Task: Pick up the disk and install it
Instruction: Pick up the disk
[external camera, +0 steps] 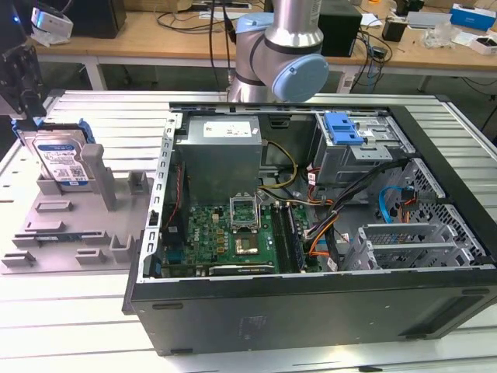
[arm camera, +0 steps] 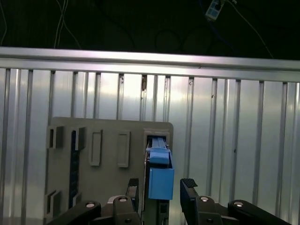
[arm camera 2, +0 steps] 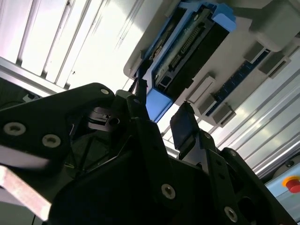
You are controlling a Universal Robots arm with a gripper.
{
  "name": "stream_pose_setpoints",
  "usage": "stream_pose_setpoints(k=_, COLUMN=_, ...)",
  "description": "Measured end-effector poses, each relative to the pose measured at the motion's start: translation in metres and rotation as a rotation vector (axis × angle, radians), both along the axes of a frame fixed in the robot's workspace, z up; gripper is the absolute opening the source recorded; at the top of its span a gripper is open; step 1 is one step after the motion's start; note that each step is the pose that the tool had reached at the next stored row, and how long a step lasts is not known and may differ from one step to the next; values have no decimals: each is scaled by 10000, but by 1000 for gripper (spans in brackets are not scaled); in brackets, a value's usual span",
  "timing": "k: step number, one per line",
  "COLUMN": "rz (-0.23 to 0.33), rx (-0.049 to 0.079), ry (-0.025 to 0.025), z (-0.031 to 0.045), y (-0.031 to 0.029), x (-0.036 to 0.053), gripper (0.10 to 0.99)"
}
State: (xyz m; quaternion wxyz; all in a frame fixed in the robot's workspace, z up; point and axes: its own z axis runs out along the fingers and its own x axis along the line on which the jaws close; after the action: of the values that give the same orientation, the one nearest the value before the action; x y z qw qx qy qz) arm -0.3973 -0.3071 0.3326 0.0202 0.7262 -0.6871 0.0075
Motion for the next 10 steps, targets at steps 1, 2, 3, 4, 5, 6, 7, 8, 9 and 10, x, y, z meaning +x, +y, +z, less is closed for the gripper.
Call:
stream_pose_setpoints(k=1, rz=-1, rx=0, ry=0, z=-8, y=0, x=-2, gripper=482)
stream_pose_setpoints(k=2, rz=-1, rx=-1, ry=0, z=-24, y=0, x=-7, gripper=482)
stream_pose_setpoints(k=3, rz=-1, rx=0, ry=1, z=-36, y=0, x=-13, gripper=482)
stream_pose_setpoints(k=4, rz=-1, rx=0, ry=0, z=-46, y=0, x=-17, gripper=482)
stream_pose_setpoints(k=5, rz=-1, rx=0, ry=-1, z=-60, y=0, x=-22, gripper=482)
stream_pose_setpoints(k=6, rz=-1, rx=0, ry=1, z=-72, y=1, x=-27, gripper=482)
stream_pose_setpoints(k=7, rz=-1, rx=0, ry=0, z=-79, y=1, x=-29, gripper=482)
stream_pose_setpoints(k=8, rz=0, rx=0, ry=0, z=-85, y=0, x=-31, gripper=482)
stream_pose_setpoints(k=9, rz=-1, rx=0, ry=0, z=-91, y=0, x=-32, gripper=482)
stream_pose_setpoints(k=10, rz=-1, rx=0, ry=0, z=-97, y=0, x=-32, gripper=482)
